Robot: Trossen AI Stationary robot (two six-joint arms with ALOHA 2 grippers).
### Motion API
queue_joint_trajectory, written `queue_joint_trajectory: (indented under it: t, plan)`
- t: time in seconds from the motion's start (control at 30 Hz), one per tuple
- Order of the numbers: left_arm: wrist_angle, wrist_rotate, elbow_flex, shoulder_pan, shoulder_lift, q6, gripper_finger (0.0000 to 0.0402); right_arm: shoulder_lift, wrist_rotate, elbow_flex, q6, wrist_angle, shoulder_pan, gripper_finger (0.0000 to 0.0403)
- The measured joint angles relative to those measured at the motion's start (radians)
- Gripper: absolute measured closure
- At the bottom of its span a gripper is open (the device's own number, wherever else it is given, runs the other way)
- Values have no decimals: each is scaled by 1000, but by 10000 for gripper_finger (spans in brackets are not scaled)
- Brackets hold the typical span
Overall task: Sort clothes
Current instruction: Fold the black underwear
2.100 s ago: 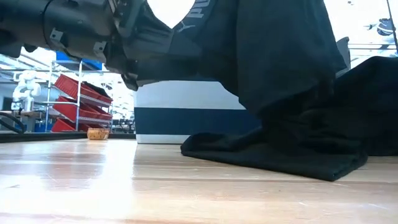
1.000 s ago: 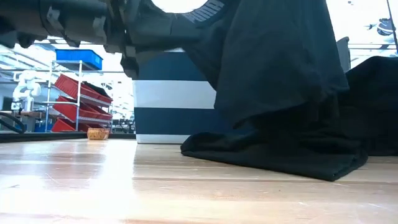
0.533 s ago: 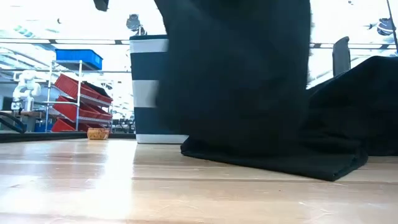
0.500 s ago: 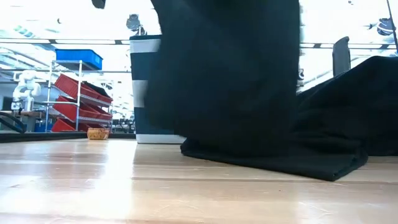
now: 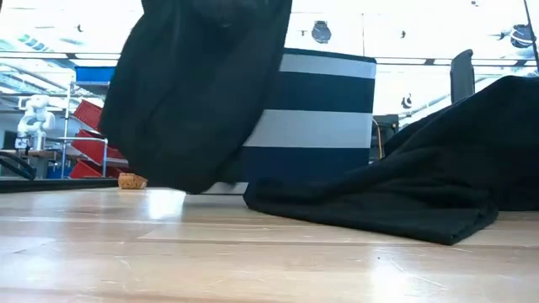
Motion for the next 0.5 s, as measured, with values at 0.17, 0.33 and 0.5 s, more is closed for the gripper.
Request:
queue_joint_trajectory:
  t: [0.17,0.33,0.5]
  plan:
    - [-48,-11,0,-51,-30,-15,394,-1,-50,-15,23,20,-7,403]
    - [-255,102,0,-115,38,-364,394,-1,-163,-164,193,102,65,403]
    - [-347,145,0,-194,239,-724,394,1,-188,-417,385,391,190,403]
